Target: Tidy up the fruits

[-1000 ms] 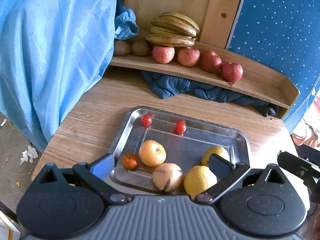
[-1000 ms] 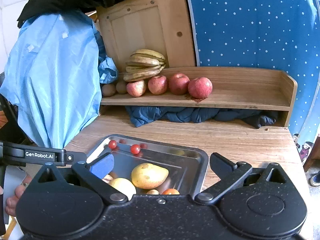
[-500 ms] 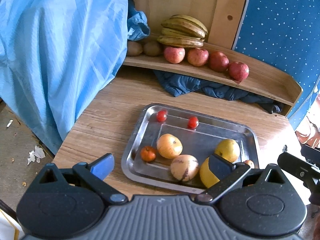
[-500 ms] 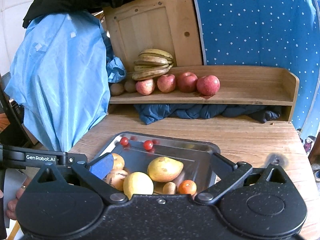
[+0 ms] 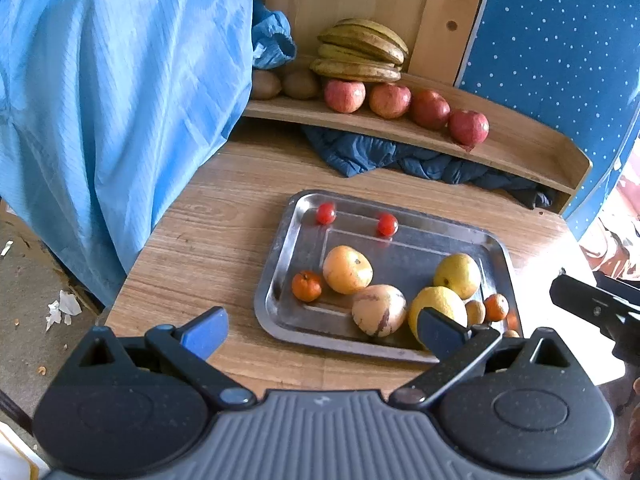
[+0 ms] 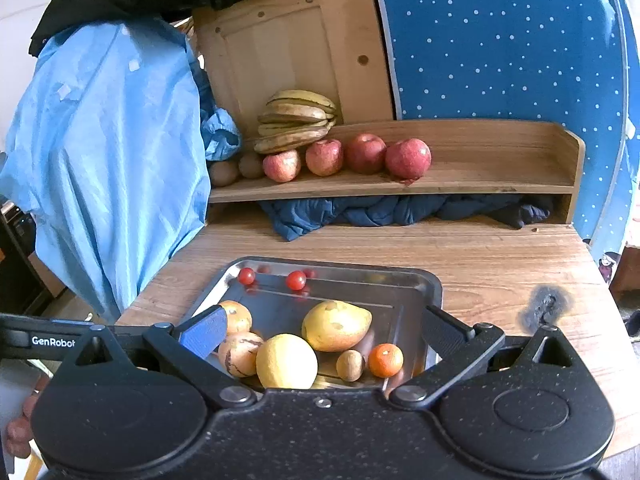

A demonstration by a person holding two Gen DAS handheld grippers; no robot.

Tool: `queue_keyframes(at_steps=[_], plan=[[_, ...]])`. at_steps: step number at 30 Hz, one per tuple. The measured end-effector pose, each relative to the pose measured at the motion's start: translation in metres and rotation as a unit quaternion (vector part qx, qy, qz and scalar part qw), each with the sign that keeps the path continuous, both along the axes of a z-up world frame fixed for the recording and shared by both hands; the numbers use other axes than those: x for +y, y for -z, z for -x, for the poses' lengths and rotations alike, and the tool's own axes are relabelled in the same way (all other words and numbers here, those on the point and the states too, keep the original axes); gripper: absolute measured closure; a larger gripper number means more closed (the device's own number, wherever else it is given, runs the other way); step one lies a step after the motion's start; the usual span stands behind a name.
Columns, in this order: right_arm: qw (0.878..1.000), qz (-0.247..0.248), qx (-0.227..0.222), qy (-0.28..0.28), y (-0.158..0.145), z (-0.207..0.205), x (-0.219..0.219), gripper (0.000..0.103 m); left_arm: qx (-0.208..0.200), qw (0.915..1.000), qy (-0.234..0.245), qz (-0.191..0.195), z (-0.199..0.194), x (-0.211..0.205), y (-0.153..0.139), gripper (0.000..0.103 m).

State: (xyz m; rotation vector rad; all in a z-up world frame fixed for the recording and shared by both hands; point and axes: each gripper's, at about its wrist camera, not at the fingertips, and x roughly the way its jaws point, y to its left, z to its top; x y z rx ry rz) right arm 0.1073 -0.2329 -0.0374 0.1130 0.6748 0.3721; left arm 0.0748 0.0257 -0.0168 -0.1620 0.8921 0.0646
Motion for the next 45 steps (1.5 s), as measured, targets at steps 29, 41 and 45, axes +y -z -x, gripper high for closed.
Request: queue_keyframes(at_steps=[29, 41, 45], plan=[[0.998, 0.005, -0.002, 0.06, -0.006, 0.078, 0.041, 0.001, -0.017, 0.9988, 0.047, 0.003, 0.047, 0.04, -0.009, 0.001], [0.997, 0.03, 0.021, 0.062, 0.004, 0.077, 0.042, 0.001, -0.009, 0.9987, 0.05, 0.009, 0.046, 0.035, -0.003, 0.001], [0.997, 0.034, 0.023, 0.066, 0.005, 0.076, 0.039, 0.001, -0.008, 0.9987, 0.05, 0.01, 0.045, 0.034, -0.002, 0.001]])
